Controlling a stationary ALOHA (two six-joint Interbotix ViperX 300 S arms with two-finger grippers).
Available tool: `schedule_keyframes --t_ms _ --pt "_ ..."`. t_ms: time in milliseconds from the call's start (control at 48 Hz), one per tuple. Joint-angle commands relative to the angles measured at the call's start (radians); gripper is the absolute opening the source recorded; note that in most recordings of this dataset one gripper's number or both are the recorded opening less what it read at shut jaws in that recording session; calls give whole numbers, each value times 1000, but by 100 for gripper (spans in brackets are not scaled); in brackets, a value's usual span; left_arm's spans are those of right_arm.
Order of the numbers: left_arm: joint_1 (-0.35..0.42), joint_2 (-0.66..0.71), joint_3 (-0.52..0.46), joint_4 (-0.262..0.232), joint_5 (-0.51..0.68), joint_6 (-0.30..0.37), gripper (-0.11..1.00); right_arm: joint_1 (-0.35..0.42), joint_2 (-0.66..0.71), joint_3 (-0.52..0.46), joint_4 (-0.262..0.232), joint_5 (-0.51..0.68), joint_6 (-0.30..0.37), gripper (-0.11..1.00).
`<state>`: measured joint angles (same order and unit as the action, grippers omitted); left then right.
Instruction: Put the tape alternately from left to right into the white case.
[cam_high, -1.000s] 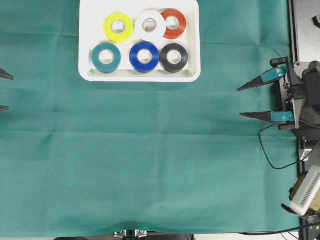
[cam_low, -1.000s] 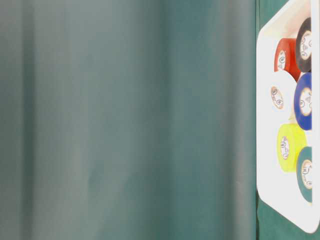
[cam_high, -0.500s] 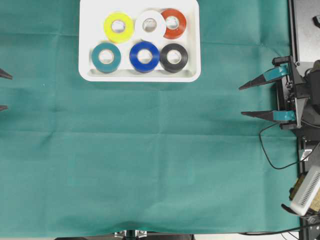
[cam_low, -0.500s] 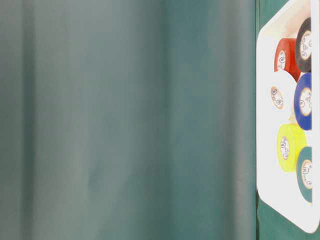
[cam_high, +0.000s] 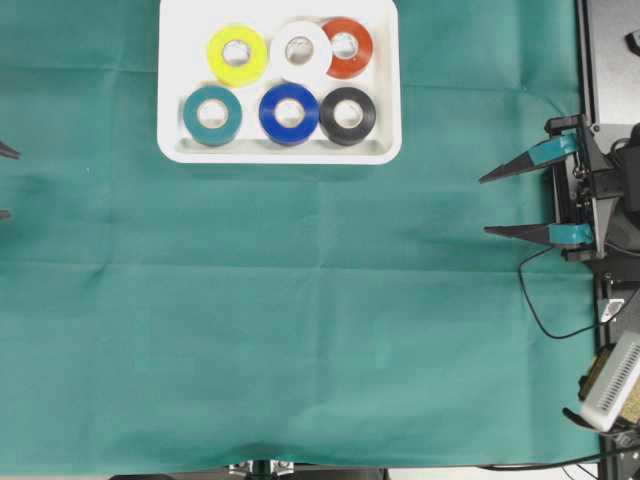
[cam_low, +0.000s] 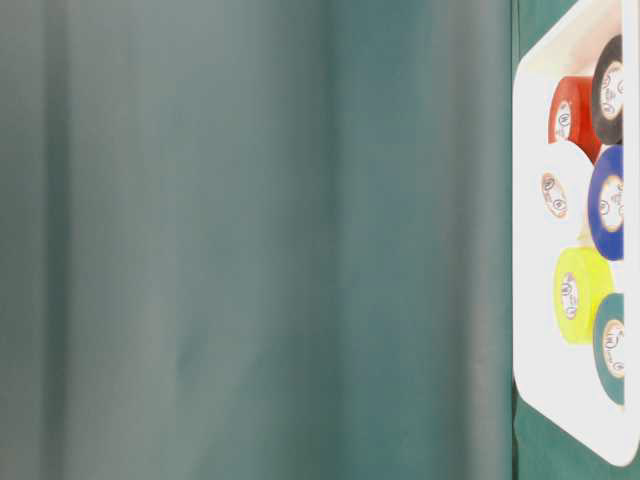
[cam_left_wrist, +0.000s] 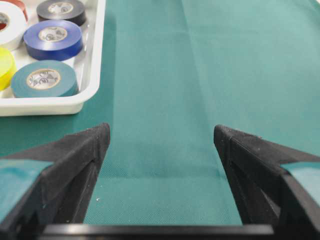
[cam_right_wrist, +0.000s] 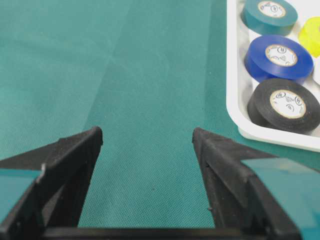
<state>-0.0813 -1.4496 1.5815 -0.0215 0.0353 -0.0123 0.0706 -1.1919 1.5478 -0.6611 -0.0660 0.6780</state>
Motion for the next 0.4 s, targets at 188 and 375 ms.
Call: schedule_keyframes --t_ms 188,375 --pt "5 11 -14 2 -6 3 54 0 6 -8 -2 -5 0 78" --pt "11 11 -14 2 -6 3 53 0 6 -8 -3 -6 0 78"
